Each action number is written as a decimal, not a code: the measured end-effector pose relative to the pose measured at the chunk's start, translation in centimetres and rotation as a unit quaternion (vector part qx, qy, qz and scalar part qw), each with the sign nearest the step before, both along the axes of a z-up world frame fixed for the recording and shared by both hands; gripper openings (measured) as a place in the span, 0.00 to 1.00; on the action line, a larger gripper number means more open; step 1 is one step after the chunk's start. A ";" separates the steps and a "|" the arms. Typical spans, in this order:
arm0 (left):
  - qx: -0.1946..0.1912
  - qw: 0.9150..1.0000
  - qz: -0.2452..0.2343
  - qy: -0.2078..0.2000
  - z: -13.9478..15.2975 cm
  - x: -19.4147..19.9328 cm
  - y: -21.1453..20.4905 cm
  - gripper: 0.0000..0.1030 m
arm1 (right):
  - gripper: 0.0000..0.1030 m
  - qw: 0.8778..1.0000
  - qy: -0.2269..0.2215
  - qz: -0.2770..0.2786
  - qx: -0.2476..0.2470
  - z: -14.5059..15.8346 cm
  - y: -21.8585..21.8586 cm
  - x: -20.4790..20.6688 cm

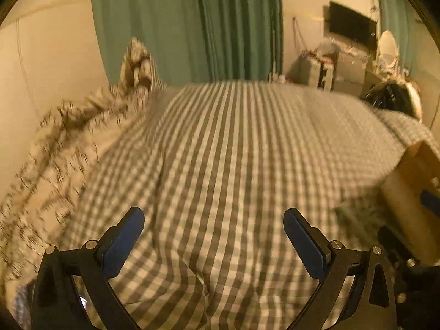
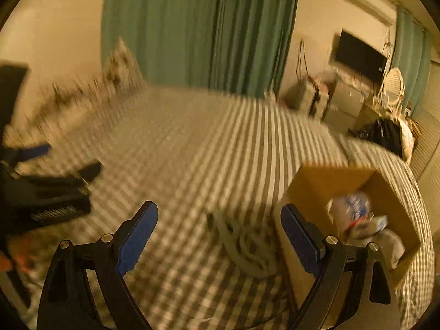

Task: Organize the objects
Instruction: 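Reach the right tool down to the grey clip hanger and grasp it, then lift the grey hanger with the right tool and carry it over the box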

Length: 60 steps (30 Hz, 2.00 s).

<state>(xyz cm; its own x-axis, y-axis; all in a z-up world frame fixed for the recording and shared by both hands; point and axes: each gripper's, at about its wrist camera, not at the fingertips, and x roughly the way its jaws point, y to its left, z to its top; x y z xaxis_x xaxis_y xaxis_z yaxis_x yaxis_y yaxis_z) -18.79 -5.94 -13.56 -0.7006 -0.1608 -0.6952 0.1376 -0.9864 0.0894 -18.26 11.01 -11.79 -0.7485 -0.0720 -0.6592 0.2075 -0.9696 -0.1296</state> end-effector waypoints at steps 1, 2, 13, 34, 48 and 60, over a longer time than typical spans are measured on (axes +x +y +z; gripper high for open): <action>0.003 1.000 0.000 -0.013 -1.1 -0.2 0.0 1.00 | 0.89 1.000 -0.022 -0.001 0.000 -1.2 -0.1 -0.8; 0.004 0.999 -0.007 -0.032 -2.2 -0.7 0.2 1.00 | 0.89 0.999 -0.042 -0.003 -0.002 -2.5 -0.2 -1.6; -0.026 0.993 0.011 -0.118 -6.9 -2.6 0.2 1.00 | 0.88 0.988 -0.136 -0.062 0.033 -9.4 -0.6 -6.3; 0.070 0.991 0.016 -0.116 -7.1 -1.8 -2.4 1.00 | 0.38 0.989 -0.118 -0.065 0.062 -11.6 0.2 -4.1; 0.105 0.993 0.038 -0.046 -2.2 2.1 -2.2 1.00 | 0.26 0.997 -0.050 -0.053 -0.020 -3.5 1.3 1.5; 0.090 0.995 -0.028 0.012 6.4 7.9 4.0 1.00 | 0.26 0.994 0.002 -0.029 -0.108 4.9 4.8 8.1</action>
